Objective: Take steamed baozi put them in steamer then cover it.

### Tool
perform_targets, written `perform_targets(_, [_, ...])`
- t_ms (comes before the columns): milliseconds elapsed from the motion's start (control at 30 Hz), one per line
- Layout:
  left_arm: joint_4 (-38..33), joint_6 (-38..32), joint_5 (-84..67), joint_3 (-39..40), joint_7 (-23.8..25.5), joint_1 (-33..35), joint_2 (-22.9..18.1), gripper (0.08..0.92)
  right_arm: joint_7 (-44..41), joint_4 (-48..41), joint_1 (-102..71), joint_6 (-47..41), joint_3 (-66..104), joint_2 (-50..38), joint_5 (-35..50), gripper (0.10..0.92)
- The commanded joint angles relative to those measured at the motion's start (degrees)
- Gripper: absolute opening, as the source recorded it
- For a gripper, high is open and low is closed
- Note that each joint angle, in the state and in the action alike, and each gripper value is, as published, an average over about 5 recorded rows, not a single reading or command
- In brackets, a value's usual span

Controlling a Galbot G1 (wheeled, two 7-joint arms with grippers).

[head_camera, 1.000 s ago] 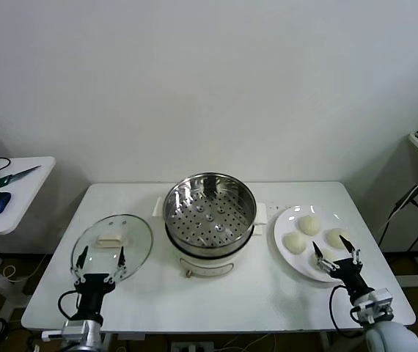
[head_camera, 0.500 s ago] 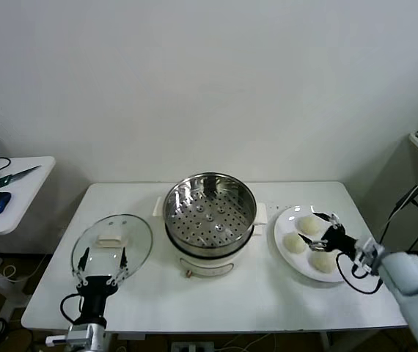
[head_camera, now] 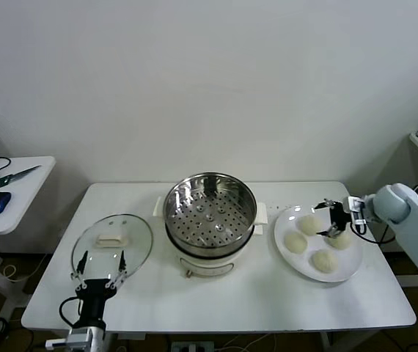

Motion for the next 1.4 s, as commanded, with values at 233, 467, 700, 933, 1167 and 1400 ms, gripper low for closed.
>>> perform_targets(233, [1.73,0.58,-0.62,-0.92,-0.16,-1.2,0.76,0.823,-4.76,-18.71,12.6,2.57,-13.78,12.47,-6.34,0.823])
perform_targets(467, [2.78,0.53,-1.08,-1.56,-0.19,-1.43,1.26,0.823,-4.26,-23.74,11.74,3.32,-13.38,16.75,-7.7,0.823])
perform_targets(700, [3.45,0.49,-1.15,-1.78,-0.2,-1.66,1.55,0.823,-3.3,-26.76,10.69,3.84,-11.9,19.31,-8.67,0.823])
perform_targets(933, [3.67,0.71,-1.02,-1.73,-0.17,-2.09,1.57,0.823,-3.26,-29.38,10.41,4.78,-10.48,21.35,-10.24,0.823])
perform_targets(1167, [3.88,0.76,-0.8,-1.67,-0.18,-2.2,1.53,0.823,-3.93,-30.44,10.33,5.53,-9.52,22.0,-11.22,0.809])
perform_targets(1400, [3.92,0.67,-0.74,-1.61,-0.2,-2.11,1.49,0.823,-4.32,-30.66,10.56,5.86,-9.26,21.96,-11.44,0.729])
